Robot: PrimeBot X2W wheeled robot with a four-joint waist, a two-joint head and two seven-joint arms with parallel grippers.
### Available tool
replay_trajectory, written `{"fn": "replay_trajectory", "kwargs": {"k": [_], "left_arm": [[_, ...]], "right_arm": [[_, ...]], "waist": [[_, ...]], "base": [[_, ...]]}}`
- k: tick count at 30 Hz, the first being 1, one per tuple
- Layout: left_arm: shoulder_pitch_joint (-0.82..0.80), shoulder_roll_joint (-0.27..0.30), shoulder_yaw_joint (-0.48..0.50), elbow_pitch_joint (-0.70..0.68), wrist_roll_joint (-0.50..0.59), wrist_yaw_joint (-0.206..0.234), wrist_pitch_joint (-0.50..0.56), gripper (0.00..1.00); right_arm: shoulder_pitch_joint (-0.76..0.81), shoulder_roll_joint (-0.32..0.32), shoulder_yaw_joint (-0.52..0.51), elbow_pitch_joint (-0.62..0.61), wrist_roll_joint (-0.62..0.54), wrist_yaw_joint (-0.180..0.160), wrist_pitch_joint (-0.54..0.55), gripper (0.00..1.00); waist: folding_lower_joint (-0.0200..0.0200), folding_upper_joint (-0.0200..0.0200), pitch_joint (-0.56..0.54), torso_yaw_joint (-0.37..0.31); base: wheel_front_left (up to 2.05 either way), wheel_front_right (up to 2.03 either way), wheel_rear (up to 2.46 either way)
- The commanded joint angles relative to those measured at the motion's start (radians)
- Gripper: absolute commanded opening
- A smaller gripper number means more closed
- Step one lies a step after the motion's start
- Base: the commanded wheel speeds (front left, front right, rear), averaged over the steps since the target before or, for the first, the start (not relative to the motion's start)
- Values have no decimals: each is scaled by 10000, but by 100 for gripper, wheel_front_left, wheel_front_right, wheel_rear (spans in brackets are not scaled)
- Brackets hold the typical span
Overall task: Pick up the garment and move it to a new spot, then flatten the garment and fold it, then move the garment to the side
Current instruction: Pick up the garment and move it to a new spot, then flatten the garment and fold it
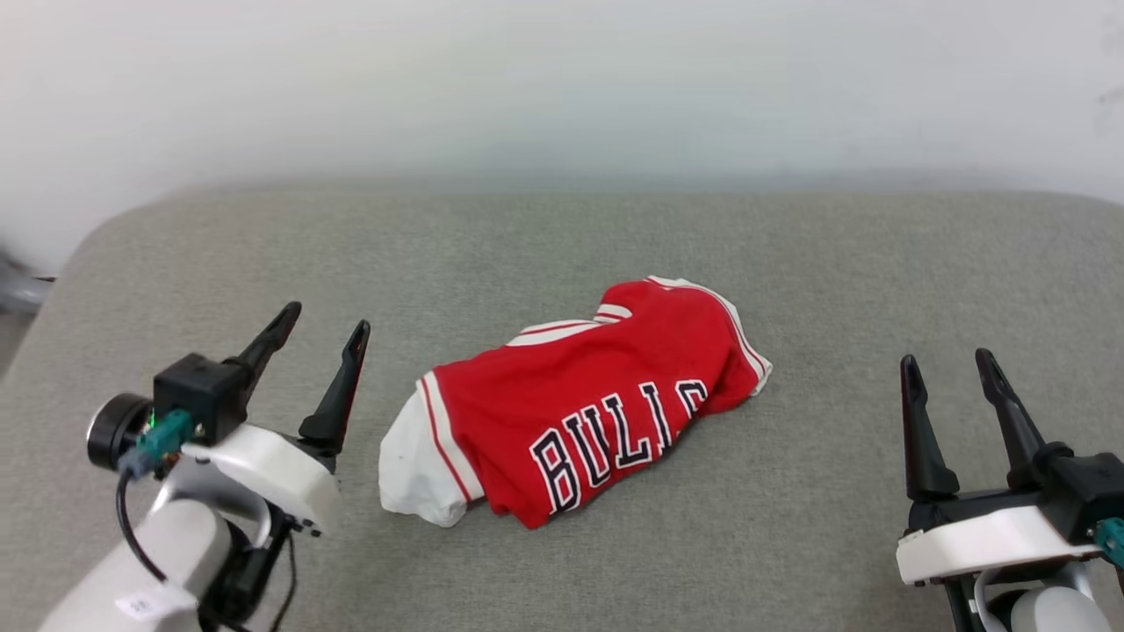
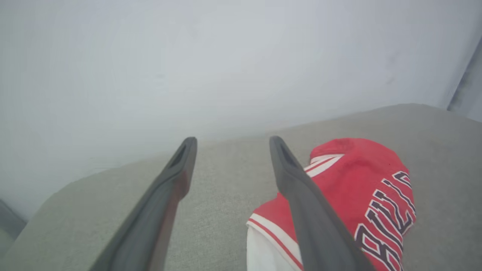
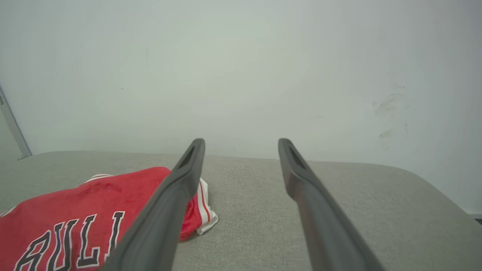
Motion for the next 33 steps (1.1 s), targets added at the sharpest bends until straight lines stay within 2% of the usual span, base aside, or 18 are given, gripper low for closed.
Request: {"fn": "replay_trajectory", "kwargs": {"k": [1,2,5,8,12,15,23,27,33], "left_arm": [[474,-183,293,-301,284,286,-65,100],[862,-302,608,-655,686,564,-53,100],[1905,-929,1237,-1492,1526,1010,-50,100],[2890,-1640,2036,-1983,2088,1180,-51,100],[3823,-2512,3028,-2381,2815,964,-53,100],[4348,-3078,3742,-2548,3317,625,-53,100],[4444,-4013,4440,-2299,4432,-512,-54,100],[4335,-4379,4683,-2156,4806,-925,-54,100],[4159,-4837,4956,-1929,5274,-1383,-54,100]], "right_arm": [[140,19,-49,-13,-21,-10,-23,100],[207,22,-41,-21,-35,-10,-23,100],[339,19,-28,-2,-97,-10,-23,100],[410,17,65,58,-145,-10,-23,100],[494,17,75,89,-175,-10,-23,100],[572,21,128,197,-283,-10,-23,100],[80,-139,668,1129,-877,-10,180,100],[-658,-1040,1840,1754,-283,-12,1499,100],[-2262,-2650,3852,2396,1467,-12,4680,100]], "waist": [[2,-1,-210,238],[2,-1,-253,296],[2,-1,-330,439],[2,-1,-385,530],[2,-1,-444,595],[2,-1,-475,666],[2,-1,-327,1144],[2,-1,-45,1483],[2,-1,503,2037]], "base": [[0,0,0],[0,0,0],[0,0,0],[0,0,0],[0,0,0],[0,0,0],[0,0,0],[0,0,0],[0,0,0]]}}
